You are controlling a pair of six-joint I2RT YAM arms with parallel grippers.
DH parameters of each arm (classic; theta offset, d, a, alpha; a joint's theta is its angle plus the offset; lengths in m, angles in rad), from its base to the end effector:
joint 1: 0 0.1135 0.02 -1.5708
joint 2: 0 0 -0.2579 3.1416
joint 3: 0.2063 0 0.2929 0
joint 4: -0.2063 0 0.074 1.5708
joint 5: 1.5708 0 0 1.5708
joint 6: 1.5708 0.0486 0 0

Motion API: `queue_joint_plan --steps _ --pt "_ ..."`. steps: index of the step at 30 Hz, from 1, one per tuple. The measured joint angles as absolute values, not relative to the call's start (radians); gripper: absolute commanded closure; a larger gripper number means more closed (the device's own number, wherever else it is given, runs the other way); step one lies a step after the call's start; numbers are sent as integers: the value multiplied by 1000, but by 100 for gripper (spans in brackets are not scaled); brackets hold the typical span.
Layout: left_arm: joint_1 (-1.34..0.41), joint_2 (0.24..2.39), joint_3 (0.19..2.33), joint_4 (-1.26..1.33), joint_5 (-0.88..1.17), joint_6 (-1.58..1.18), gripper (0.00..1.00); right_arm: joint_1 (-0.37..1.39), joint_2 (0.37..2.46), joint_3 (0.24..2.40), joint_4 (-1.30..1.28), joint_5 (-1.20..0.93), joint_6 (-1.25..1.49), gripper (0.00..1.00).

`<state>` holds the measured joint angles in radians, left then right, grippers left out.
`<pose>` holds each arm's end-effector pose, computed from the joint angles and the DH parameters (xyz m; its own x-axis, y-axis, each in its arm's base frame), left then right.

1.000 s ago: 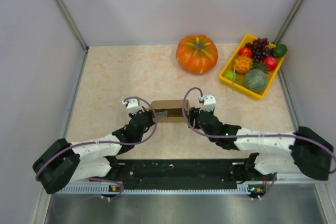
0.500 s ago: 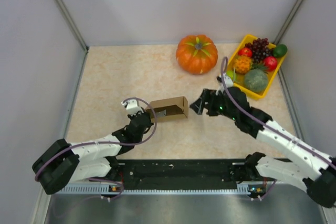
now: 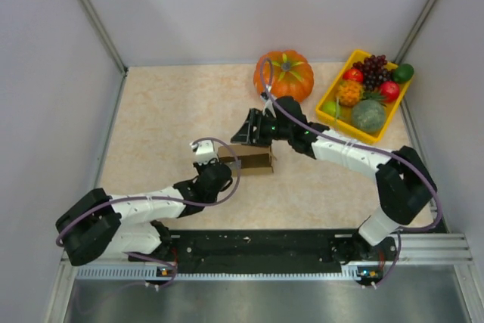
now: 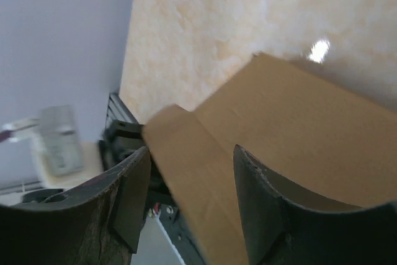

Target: Fold the paper box

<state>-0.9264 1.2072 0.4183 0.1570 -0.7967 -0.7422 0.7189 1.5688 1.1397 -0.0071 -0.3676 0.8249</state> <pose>0.1840 -0.1870 0.1296 -0.4050 -0.2476 -0.8802 -0.0834 0.9686 -0.2341 0.2995 0.2853 0.2563 -0.8472 0.1694 -0.5036 -0.3499 0.5354 0.7687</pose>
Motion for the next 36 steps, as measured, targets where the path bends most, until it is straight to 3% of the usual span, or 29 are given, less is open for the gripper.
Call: queue_joint_plan --steps 4,5,9,11,16,22,26,30,34,36 --pt "-954 1220 423 141 -813 -728 65 725 1644 1028 72 -413 860 46" --pt "-960 1220 425 134 -813 -726 54 725 1662 1018 92 -423 865 46" --pt "-976 1183 429 60 -776 -719 43 725 1687 966 194 -442 880 46" --pt "-979 1111 424 -4 -721 -723 43 725 1687 939 245 -450 885 46" --pt "-984 797 406 -188 -492 -753 60 725 1689 866 349 -467 894 46" --pt "-983 497 468 -374 -267 -756 61 725 1694 785 413 -472 854 46" --pt "-950 643 671 -425 -235 -723 80 725 1695 780 411 -473 797 46" --pt "-767 888 751 -324 -133 -689 85 726 1633 780 324 -445 742 41" --pt "-606 1092 700 -252 -41 -670 77 725 1459 758 177 -373 672 34" --pt "-591 1164 697 -262 -16 -648 62 723 1339 719 126 -327 620 28"
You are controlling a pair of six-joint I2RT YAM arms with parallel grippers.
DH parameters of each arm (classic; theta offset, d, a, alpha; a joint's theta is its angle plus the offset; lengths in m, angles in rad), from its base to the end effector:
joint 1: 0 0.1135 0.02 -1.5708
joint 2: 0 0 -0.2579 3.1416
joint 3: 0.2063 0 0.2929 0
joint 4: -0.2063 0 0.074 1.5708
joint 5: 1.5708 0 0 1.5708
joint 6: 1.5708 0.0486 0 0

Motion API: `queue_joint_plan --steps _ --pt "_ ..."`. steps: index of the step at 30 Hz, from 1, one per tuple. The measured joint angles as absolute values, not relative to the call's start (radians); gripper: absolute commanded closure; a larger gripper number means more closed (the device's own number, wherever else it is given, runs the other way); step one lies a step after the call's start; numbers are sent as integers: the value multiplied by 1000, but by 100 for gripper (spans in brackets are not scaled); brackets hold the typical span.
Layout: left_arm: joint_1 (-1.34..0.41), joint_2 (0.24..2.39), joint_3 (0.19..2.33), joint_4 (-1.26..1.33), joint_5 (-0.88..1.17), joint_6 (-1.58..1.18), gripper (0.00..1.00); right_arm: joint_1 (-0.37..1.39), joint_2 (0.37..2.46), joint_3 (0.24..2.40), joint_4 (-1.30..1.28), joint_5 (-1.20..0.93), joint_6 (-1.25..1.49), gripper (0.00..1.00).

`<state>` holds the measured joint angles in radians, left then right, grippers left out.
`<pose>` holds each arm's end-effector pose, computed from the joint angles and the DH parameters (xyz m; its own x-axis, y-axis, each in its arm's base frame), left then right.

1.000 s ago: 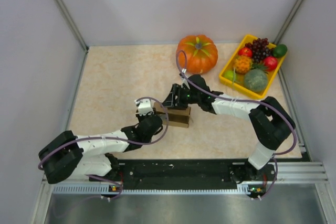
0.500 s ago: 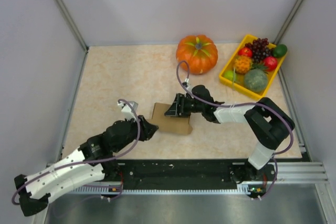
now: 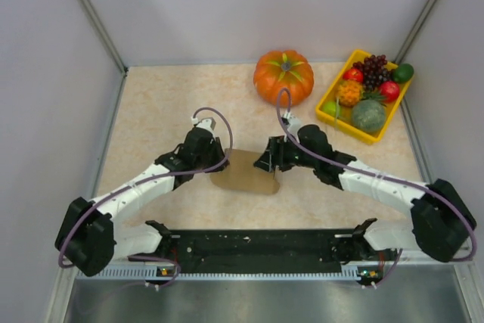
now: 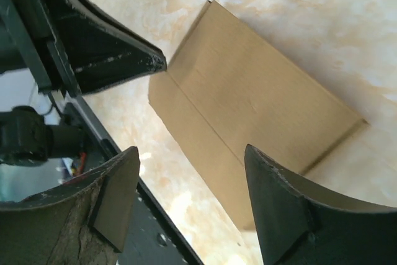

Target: Fold the paper box

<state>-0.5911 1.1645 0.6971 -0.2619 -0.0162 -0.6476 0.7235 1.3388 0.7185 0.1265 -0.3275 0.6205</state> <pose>0.2433 -0.1623 0.1931 -0.7714 -0.2087 -0.6012 0.1026 0.8915 -0.4412 0.2404 0.2332 0.1898 -0.7769 0.0483 -0.6277 -0.4761 0.6073 0.6360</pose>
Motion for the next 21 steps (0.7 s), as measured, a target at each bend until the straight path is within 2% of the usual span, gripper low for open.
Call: queue_joint_plan --steps 3,5,7,10,14,16,20,21 --pt "-591 1187 691 -237 2 -613 53 711 1209 644 87 -287 547 27" --pt "-591 1185 685 -208 2 -599 44 698 1185 595 83 -273 512 27" --pt "-590 1185 677 -186 -10 -591 40 685 1203 555 72 -251 486 29" --pt "-578 1198 649 -141 -28 -583 41 674 1270 543 52 -226 468 31" --pt "-549 1309 645 -108 -20 -574 60 670 1349 543 64 -212 455 34" --pt "-534 1341 634 -57 30 -581 63 670 1364 543 79 -222 450 38" --pt "-523 1350 617 8 88 -587 61 670 1371 543 97 -260 448 39" --pt "-522 1345 607 17 101 -592 50 670 1371 543 97 -270 450 38"
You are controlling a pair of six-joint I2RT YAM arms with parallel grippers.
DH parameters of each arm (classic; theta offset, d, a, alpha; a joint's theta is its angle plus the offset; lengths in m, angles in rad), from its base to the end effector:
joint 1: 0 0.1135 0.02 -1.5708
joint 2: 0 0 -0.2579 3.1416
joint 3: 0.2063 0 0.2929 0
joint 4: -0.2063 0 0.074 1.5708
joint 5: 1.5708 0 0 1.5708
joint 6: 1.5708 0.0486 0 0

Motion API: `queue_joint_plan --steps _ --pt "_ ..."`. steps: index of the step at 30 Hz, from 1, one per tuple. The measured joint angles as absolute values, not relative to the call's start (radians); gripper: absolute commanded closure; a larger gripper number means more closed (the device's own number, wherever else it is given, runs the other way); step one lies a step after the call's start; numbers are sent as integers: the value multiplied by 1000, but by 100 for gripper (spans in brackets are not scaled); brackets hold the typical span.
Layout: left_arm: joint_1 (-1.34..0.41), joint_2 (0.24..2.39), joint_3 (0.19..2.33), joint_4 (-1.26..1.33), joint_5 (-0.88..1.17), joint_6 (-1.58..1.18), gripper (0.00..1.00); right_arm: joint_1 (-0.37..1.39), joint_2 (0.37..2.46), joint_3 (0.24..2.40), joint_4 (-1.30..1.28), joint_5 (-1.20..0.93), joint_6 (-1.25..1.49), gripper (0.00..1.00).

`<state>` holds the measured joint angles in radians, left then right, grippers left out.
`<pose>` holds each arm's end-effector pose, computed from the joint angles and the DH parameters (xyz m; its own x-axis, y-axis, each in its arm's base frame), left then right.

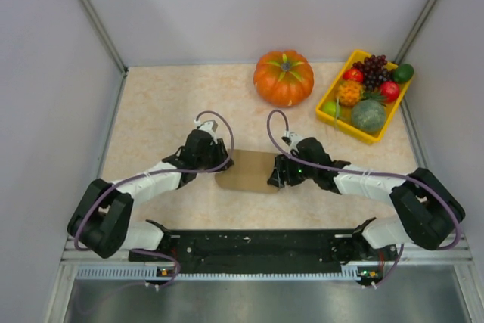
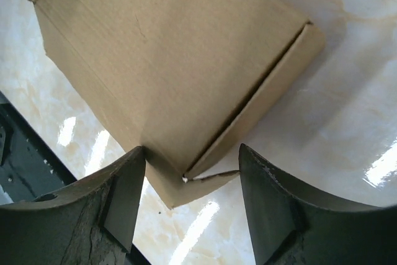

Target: Fold the paper box

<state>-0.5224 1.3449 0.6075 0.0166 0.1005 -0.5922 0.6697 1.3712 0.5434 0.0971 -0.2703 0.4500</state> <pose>0.2634 -0.1573 0.1357 -0.7881 -0.1871 -0.5864 0.1469 0.8680 -0.4743 0.2248 0.1945 0.1151 -0.7992 -0.0981 -0.5931 -0.4514 0.7494 0.4844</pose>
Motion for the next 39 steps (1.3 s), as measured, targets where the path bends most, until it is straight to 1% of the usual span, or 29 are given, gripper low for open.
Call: queue_joint_plan --steps 1,2,3,4,6,9,12,13,14,15,18,21,22,23,27,28,29,30,31,32,35,36,37,38,39 --pt "-522 1337 598 23 110 -596 45 670 1370 543 96 -283 454 36" --pt "-522 1319 583 24 118 -601 39 670 1367 546 85 -286 456 30" --pt "-522 1288 562 14 118 -606 34 670 1359 551 59 -279 456 26" --pt "-522 1259 547 -5 114 -603 26 670 1345 558 27 -258 453 25" --pt "-524 1176 518 -70 83 -600 24 670 1306 573 -46 -181 439 23" --pt "-524 1044 493 -161 20 -588 26 672 1207 578 -142 -74 406 21" --pt "-525 956 484 -210 2 -570 28 696 1109 578 -199 -18 386 21" --pt "-528 941 482 -218 4 -569 27 707 1088 578 -205 -16 385 21" --pt "-533 934 480 -221 8 -569 24 722 1062 572 -202 -25 385 18" --pt "-540 931 477 -218 13 -568 23 733 1040 562 -192 -36 385 15" --pt "-552 937 443 -173 39 -556 19 735 1010 527 -132 -61 388 15" --pt "-547 992 430 -123 56 -548 20 679 1066 524 -62 -129 414 20" --pt "-538 1023 436 -112 61 -547 21 652 1111 532 -33 -159 423 23" --pt "-528 1058 446 -105 69 -546 22 628 1159 542 -20 -183 431 27" --pt "-480 1198 521 -96 132 -547 26 598 1334 600 2 -279 455 34" --pt "-470 1226 542 -96 152 -548 28 597 1357 608 6 -295 458 35" --pt "-463 1246 559 -94 168 -548 30 595 1374 611 14 -317 466 40" --pt "-455 1259 568 -84 188 -549 34 592 1384 611 20 -341 475 43" --pt "-447 1266 569 -73 212 -552 42 590 1386 611 22 -356 484 46" --pt "-440 1271 569 -62 240 -556 46 586 1386 610 30 -380 501 48" --pt "-424 1287 568 -38 324 -579 50 574 1389 609 78 -452 563 47" --pt "-419 1288 563 -31 341 -584 50 570 1391 609 84 -467 583 46" --pt "-410 1287 553 -20 361 -597 48 565 1395 609 86 -482 603 45" --pt "-400 1285 543 -10 377 -609 38 557 1402 609 91 -502 624 40" --pt "-394 1278 532 -3 389 -623 33 548 1409 609 91 -520 640 36"
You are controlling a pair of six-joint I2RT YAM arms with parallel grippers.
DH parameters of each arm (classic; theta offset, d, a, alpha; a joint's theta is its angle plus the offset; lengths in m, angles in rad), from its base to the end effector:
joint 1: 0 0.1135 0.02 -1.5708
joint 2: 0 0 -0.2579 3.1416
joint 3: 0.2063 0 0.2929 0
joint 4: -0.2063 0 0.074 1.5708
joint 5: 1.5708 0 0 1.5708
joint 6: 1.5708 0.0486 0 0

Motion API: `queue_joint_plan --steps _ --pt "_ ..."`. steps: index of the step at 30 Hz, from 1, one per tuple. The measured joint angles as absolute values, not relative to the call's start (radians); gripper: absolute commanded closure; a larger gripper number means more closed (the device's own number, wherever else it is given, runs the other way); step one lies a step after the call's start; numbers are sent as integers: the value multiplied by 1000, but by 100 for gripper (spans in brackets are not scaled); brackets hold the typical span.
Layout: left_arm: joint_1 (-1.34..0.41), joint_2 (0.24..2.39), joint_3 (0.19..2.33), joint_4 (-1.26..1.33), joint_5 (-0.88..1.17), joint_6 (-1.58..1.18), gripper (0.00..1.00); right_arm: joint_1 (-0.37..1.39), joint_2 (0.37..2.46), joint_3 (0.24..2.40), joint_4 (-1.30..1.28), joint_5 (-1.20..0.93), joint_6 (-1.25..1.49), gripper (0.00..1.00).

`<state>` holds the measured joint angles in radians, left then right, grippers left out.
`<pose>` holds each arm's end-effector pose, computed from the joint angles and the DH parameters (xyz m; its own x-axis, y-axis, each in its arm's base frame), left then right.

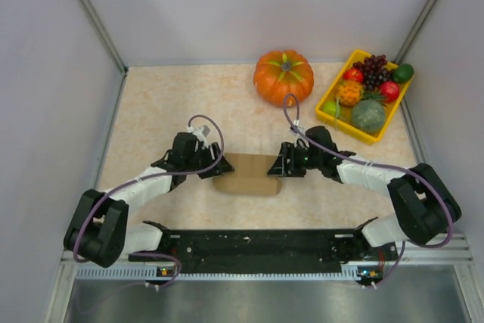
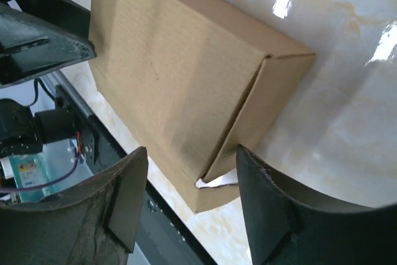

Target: Fold the paper box

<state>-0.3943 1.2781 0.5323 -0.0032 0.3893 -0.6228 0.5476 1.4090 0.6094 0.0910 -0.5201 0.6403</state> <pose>0.2551 -0.1261 0.1290 -0.8676 -0.2235 -0.4441 0.1304 0.7597 -0.6371 0.2517 0.1818 0.1287 -0.9079 0.0536 -0.4157 -0.2887 0.6390 0.7130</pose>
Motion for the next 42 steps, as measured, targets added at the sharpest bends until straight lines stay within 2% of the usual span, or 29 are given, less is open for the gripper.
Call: queue_joint_plan --steps 2,8,12,16,19,21,24,25,28,35,42 --pt "-394 1251 520 -8 405 -640 30 540 1411 616 47 -522 629 27" --pt "-382 1062 478 -88 364 -651 23 604 1288 668 -185 -254 440 18" --pt "-351 974 469 -172 294 -673 24 893 1141 677 -239 82 274 18" --pt "-311 955 467 -217 291 -714 25 1133 1132 679 -222 309 153 18" --pt "-280 951 447 -210 317 -741 23 1186 1210 707 -241 416 132 19" --pt "-259 951 428 -191 344 -756 23 1147 1269 747 -265 451 161 21" --pt "-231 970 410 -163 389 -768 26 1016 1275 765 -272 392 239 27" --pt "-226 981 408 -147 403 -772 27 962 1268 765 -266 356 267 33" --pt "-222 1013 407 -102 436 -776 28 797 1246 762 -233 207 350 44" --pt "-222 1127 407 1 501 -770 21 546 1274 642 -21 -201 484 45" --pt "-221 1170 395 53 509 -761 18 512 1395 598 97 -393 533 49"
